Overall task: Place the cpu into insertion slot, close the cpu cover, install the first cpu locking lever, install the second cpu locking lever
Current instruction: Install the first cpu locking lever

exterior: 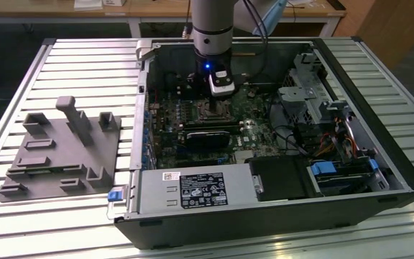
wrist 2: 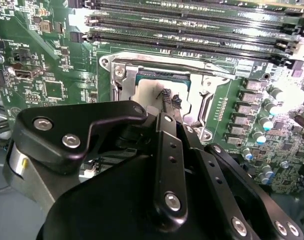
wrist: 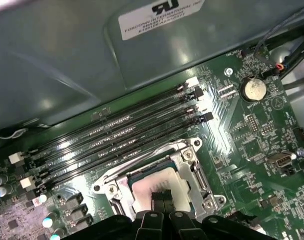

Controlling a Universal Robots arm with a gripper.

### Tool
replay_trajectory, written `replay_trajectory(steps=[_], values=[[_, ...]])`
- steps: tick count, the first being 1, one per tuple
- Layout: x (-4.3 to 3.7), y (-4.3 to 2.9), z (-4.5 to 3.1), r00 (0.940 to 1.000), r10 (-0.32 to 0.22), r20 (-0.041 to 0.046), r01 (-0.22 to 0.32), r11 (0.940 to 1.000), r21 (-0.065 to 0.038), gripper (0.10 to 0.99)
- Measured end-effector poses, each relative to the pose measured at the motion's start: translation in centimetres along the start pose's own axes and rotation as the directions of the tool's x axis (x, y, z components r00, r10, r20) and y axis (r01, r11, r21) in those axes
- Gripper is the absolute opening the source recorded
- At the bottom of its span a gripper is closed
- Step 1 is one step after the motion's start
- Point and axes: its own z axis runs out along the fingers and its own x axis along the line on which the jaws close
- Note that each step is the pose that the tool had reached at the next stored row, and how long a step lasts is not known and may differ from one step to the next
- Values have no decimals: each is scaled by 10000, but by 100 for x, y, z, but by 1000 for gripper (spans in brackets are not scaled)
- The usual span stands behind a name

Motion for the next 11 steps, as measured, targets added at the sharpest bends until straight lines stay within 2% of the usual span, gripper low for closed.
replay_trajectory(steps=[7, 11], values=[[-15, 4, -204, 10000, 1, 2, -1, 10000, 5, 106], [-20, 5, -269, 10000, 0, 2, 0, 10000, 5, 106]])
